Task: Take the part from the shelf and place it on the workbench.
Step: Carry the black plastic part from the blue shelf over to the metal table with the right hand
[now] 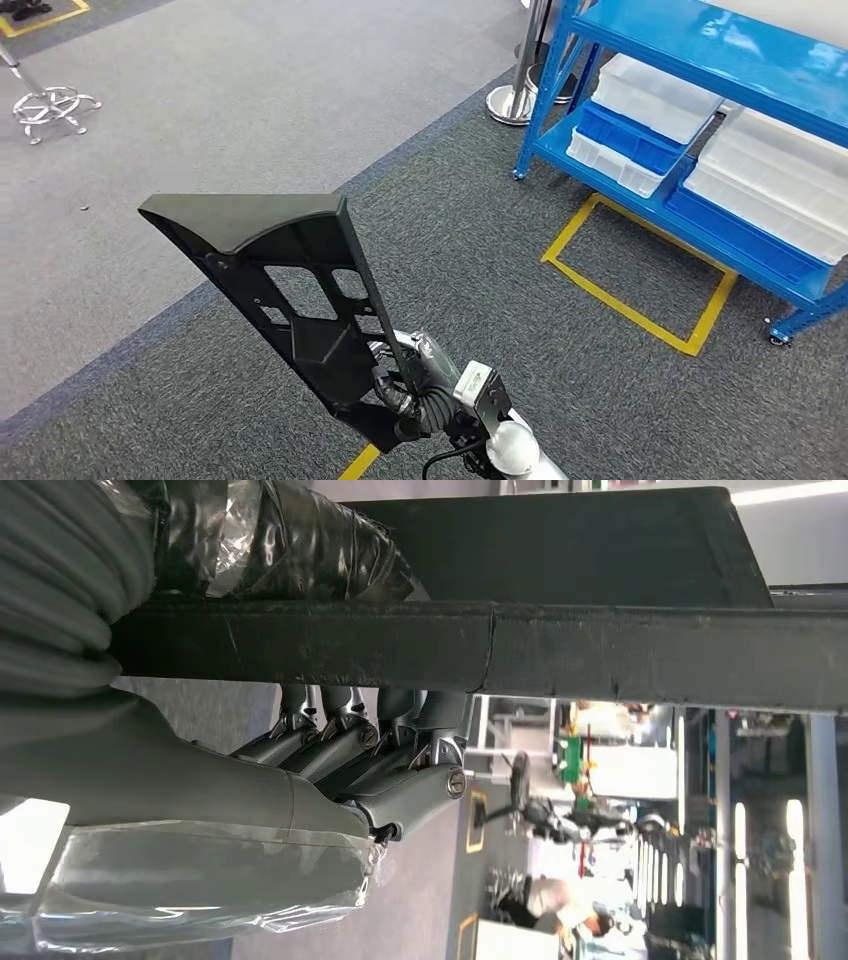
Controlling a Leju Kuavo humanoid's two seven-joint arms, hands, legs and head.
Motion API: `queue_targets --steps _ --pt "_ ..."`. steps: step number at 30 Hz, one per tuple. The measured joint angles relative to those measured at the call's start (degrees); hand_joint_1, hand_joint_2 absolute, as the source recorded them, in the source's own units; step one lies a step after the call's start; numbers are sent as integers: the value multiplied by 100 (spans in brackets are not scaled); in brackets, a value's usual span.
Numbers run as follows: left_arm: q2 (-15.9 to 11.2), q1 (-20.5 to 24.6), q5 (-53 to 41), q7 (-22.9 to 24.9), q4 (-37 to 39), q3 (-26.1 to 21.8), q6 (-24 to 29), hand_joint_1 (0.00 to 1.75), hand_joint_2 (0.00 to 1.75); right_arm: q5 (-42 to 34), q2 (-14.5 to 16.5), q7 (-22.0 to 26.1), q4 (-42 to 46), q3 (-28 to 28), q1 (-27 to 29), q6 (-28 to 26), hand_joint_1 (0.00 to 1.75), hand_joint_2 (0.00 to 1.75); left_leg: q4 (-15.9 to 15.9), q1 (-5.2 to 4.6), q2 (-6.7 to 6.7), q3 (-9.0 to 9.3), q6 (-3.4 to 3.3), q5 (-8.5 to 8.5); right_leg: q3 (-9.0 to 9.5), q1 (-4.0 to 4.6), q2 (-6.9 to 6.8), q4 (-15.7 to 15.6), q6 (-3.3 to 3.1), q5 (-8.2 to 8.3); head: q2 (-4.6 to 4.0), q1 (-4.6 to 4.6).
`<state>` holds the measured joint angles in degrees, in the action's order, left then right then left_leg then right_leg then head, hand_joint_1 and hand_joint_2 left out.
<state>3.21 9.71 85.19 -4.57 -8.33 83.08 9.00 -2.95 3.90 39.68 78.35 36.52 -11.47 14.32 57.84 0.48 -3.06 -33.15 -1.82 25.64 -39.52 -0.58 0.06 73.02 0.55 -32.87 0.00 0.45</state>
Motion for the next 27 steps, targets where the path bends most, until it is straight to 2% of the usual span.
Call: queue_targets --steps 1,3,4,5,7,9,11,12,13,14,15,16,17,18,19,20,22,23,24,26,27 --pt "4 -2 1 3 -1 0 -1 0 175 0 -1 1 1 0 -2 0 175 175 24 5 -73 2 16 15 170 -18 67 -409 -6 240 0 1" --pt "14 4 1 5 -1 0 -1 0 175 0 -3 1 3 0 -3 0 175 175 82 8 -199 -34 66 41 466 -55 320 -1089 -12 504 1 1" --pt "16 7 1 5 -1 0 -1 0 175 1 -4 1 3 0 2 0 175 175 102 9 -247 -62 97 45 526 -64 409 -1237 -16 525 1 1" --pt "18 6 1 6 0 0 -1 0 175 2 -4 0 4 0 5 -1 175 175 105 17 -295 -89 132 38 533 -55 443 -1256 -26 505 1 0" --pt "14 -3 1 7 0 1 -1 0 175 5 -2 1 11 0 4 -2 175 175 98 38 -360 -119 204 28 551 -49 331 -1288 -82 529 0 1" --pt "9 -2 1 9 1 3 2 0 175 6 5 2 28 0 -3 -2 175 175 295 26 -175 -210 264 152 595 -63 196 -1340 -161 544 0 -14" --pt "-1 12 1 11 2 4 3 0 175 7 7 2 40 0 1 -1 175 175 930 11 120 -508 310 484 623 -51 40 -1363 -214 534 0 -28" --pt "-7 18 1 12 2 5 3 0 175 8 4 2 42 0 7 -1 175 175 1308 15 190 -698 328 645 627 -39 -42 -1363 -226 526 0 -28" --pt "-13 18 1 11 2 5 3 0 175 8 2 0 42 0 13 -2 175 175 1591 16 225 -840 338 732 629 -27 -124 -1361 -233 518 0 -28" --pt "-17 15 1 11 2 5 3 0 175 9 0 -1 40 0 18 -2 175 175 1663 17 242 -878 340 703 634 -19 -199 -1360 -234 510 0 -28" --pt "-20 12 1 12 2 6 4 0 175 9 0 -1 40 0 19 -1 175 175 1502 16 262 -792 333 565 644 -14 -265 -1359 -231 501 0 -29" --pt "-23 6 1 14 2 6 4 0 175 9 1 -1 42 0 17 -1 175 175 1141 13 306 -600 315 361 660 -10 -325 -1359 -225 489 0 -29" --pt "-26 4 0 15 2 7 5 0 175 9 1 -1 45 0 15 0 175 175 709 0 410 -375 287 194 678 -3 -379 -1359 -214 477 0 -29" --pt "-27 5 -1 16 2 7 5 0 175 9 1 -1 48 0 11 -1 175 175 361 -22 492 -192 247 79 692 9 -421 -1359 -196 465 0 -28" --pt "-28 5 -1 18 2 7 4 0 175 9 1 -1 50 0 8 -1 175 175 140 -46 555 -82 207 28 701 21 -459 -1361 -173 456 0 -27" --pt "-28 5 -1 18 2 7 4 0 175 9 1 0 51 0 6 -1 175 175 58 -68 579 -49 170 35 708 29 -495 -1365 -148 451 0 -26" --pt "-27 -4 -1 18 2 7 1 0 175 10 3 1 56 0 5 -1 175 175 29 -63 476 -55 104 13 727 38 -566 -1382 -88 441 0 -25" --pt "-22 -9 -3 18 2 8 -1 0 175 10 2 0 63 0 5 -2 175 175 -6 -46 426 -39 73 -5 730 35 -526 -1357 -56 406 0 -22" --pt "-17 -12 -8 18 1 11 -3 0 175 11 1 1 75 0 6 -3 175 175 -41 -26 380 -22 37 -27 692 31 -429 -1247 -29 317 0 -21" --pt "-4 -14 -21 19 0 23 -6 0 175 14 -10 5 94 0 27 -5 175 175 -76 -7 288 4 -8 -53 449 14 -156 -702 1 7 0 -17" --pt "2 -16 -26 19 0 29 -6 0 175 19 -22 7 99 0 54 -5 175 175 -73 -7 235 0 -19 -55 264 10 -75 -329 5 -157 0 -16"
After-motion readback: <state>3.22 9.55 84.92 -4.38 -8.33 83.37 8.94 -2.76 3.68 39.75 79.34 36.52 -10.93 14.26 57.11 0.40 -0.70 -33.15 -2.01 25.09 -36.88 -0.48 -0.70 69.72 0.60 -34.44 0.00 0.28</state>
